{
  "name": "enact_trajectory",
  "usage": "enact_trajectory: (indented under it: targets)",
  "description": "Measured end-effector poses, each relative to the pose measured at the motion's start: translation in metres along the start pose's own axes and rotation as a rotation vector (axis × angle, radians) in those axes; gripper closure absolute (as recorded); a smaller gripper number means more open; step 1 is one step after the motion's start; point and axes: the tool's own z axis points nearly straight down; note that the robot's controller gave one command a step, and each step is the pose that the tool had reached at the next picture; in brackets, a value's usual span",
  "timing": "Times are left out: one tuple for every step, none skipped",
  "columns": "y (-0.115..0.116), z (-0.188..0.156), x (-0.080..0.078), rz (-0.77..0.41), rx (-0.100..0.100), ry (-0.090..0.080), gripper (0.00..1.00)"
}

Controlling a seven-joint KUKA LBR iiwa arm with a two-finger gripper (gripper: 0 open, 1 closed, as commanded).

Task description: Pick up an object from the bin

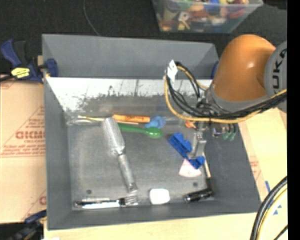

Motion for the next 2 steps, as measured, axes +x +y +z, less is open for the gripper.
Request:
enact_trajectory:
  targets:
    - [0.0, -0.003, -0.002, -0.002, 0.001, -0.007, 0.0]
    - [-0.063, 0.125, -0.025, 0.12, 0.0, -0.014, 0.0]
